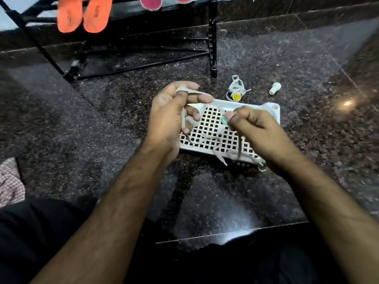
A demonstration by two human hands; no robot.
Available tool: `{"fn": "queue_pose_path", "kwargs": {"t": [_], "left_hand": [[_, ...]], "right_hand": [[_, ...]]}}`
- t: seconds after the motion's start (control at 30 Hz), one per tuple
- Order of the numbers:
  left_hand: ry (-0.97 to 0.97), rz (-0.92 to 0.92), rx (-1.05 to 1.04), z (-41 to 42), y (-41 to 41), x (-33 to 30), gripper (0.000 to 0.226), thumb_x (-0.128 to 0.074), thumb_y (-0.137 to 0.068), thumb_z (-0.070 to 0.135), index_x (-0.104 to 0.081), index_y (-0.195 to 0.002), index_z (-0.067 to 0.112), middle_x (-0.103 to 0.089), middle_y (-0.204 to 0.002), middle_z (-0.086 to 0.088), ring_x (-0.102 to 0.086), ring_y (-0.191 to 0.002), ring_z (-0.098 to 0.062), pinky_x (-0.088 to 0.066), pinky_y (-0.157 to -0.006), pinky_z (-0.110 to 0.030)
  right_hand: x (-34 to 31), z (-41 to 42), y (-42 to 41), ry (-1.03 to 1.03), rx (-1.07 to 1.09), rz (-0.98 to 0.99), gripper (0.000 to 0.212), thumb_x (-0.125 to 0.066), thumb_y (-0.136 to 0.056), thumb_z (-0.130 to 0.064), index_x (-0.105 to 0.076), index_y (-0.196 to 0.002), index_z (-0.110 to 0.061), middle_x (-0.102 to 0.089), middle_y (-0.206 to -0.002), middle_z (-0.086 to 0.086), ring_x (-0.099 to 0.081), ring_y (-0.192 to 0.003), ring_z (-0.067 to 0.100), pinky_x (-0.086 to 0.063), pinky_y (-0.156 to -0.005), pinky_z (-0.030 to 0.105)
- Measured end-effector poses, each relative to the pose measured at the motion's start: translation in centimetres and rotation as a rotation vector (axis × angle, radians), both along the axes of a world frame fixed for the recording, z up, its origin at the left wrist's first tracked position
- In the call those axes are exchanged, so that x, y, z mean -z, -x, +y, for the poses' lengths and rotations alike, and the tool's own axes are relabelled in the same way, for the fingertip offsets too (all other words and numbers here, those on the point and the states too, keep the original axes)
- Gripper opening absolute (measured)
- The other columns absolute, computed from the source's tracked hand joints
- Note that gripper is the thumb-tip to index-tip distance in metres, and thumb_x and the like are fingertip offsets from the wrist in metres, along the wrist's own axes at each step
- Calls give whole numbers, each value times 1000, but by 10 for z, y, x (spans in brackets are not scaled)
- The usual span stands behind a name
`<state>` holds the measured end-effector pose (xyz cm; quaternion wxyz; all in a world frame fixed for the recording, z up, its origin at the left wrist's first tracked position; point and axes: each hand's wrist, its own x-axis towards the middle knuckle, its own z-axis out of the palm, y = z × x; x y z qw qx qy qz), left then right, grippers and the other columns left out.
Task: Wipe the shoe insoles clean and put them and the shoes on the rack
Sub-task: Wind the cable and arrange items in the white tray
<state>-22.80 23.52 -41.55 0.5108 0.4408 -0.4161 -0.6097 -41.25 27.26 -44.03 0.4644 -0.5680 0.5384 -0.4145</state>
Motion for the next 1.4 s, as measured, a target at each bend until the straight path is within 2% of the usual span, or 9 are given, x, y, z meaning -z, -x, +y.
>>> {"fn": "queue_pose_path", "kwargs": {"t": [0.17,0.33,0.47,0.63,0.77,0.9,1.1,1.23,1.4], "left_hand": [[-30,109,-196,-5,-6,0,25,-38,-107,15,-57,-121,9,-75,-113,-6,-63,-69,-15,-42,-40,-22],[-47,-358,-340,0,-3,7,33,-55,-83,8,-63,-114,16,-62,-110,0,-63,-82,-4,-55,-61,-27],[222,-652,83,6,10,13,50,-54,-83,17,-57,-130,33,-58,-129,4,-59,-112,-12,-51,-96,-36],[316,-652,384,9,16,24,23,-54,-100,41,-68,-101,23,-68,-81,8,-63,-77,-8,-53,-73,-38],[275,-643,107,-3,5,24,22,-55,-101,35,-69,-87,25,-72,-90,-17,-59,-68,-17,-56,-62,-41],[132,-499,-191,-7,-3,19,24,-51,-103,27,-69,-87,22,-71,-94,-13,-68,-83,-28,-56,-76,-38],[239,-700,202,7,15,26,47,-44,-102,53,-42,-143,30,-66,-108,11,-63,-100,-4,-48,-87,-28],[170,-482,466,10,19,29,32,-54,-98,50,-63,-99,20,-50,-56,1,-40,-49,-15,-28,-50,-32],[73,-416,444,10,15,26,33,-49,-106,34,-63,-95,6,-40,-49,5,-30,-46,-11,-25,-47,-25]], "right_hand": [[-14,-3,6,-76,-5,-477,40,-45,-103,-34,-47,-67,-17,-50,-69,5,-54,-76,24,-45,-77,33],[-1,-3,6,47,38,-83,29,-45,-105,-33,-63,-88,-17,-40,-59,-5,-35,-55,9,-31,-53,24],[10,-4,2,194,-131,339,31,-50,-100,-44,-67,-95,-19,-62,-72,9,-52,-64,25,-47,-61,43],[8,-7,4,238,-131,224,13,-57,-98,-27,-67,-101,-19,-71,-93,-5,-66,-91,14,-53,-85,43],[8,-10,14,133,-9,50,11,-57,-100,-23,-64,-105,-17,-58,-77,-3,-53,-73,8,-42,-69,26],[17,-13,22,33,27,371,24,-52,-101,-36,-64,-87,-21,-55,-63,-13,-44,-53,-1,-34,-55,25],[7,-7,5,184,-83,359,14,-62,-97,-32,-67,-88,-21,-65,-74,-14,-55,-65,3,-46,-65,30],[3,-7,4,286,-92,281,10,-61,-95,-19,-71,-99,-21,-72,-94,-11,-67,-92,7,-53,-84,32],[4,-12,14,251,169,194,8,-76,-86,-23,-72,-93,-26,-73,-86,-12,-67,-78,7,-55,-77,32]]}}
